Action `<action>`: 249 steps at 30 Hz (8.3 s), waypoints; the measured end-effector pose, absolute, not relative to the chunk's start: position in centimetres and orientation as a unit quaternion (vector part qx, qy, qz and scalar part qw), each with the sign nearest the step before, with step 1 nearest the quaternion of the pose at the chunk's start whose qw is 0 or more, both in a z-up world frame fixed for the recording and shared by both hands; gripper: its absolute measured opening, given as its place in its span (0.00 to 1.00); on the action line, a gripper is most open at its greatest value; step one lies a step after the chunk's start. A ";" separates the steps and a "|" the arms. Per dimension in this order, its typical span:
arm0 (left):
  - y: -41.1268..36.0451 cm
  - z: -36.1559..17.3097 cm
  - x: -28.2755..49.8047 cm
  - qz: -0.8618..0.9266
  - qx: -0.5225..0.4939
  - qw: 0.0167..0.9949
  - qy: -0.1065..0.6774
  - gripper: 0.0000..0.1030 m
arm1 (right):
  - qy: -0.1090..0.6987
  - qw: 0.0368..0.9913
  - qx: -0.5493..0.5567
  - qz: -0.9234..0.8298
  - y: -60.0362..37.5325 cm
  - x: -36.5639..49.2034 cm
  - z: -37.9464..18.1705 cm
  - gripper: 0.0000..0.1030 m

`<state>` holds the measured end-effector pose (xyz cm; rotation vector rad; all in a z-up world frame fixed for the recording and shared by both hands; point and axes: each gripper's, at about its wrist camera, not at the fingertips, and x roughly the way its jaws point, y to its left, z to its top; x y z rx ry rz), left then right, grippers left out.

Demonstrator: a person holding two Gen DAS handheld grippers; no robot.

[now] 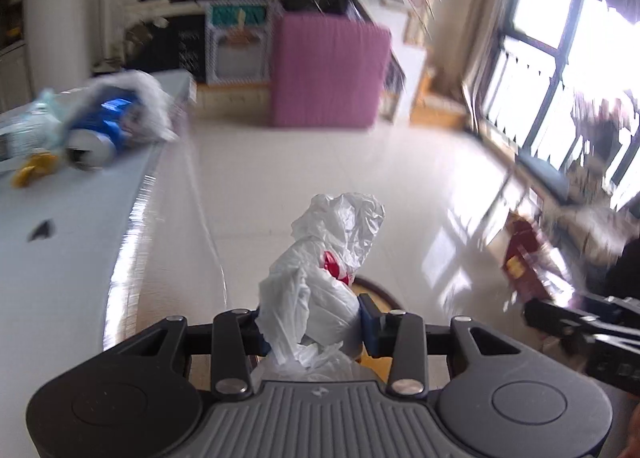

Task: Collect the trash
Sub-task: 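Carry the white bag and red snack box over the yellow wastebasket, then open the left tool to drop the white bag into the wastebasket, then open the right tool to drop the red snack box into the wastebasket, then move both tools back over the remaining trash on the table, then grasp the clear wrapper with pen in the left tool while the right tool grasps a white bag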

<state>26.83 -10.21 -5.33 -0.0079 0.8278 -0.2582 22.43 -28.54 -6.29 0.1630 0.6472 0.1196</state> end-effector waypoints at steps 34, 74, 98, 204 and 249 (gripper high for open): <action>-19.6 -28.3 36.7 -0.368 0.390 0.595 0.599 0.81 | 0.473 0.872 0.082 0.100 -30.5 35.1 -17.4 0.54; -12.4 -22.9 35.8 -0.250 0.028 0.729 0.636 1.00 | 0.540 0.822 0.144 0.110 -27.4 39.3 -21.6 0.91; -10.9 -18.6 31.4 -0.211 0.004 0.791 0.574 1.00 | 0.481 0.866 0.099 0.095 -29.8 33.1 -15.1 1.00; 25.3 0.4 39.7 0.004 0.014 0.947 0.320 1.00 | 0.427 0.890 0.078 0.137 4.1 52.6 -0.7 1.00; 21.2 6.2 31.7 0.001 -0.025 0.965 0.261 0.01 | 0.256 0.926 0.006 0.276 3.2 43.0 8.6 0.07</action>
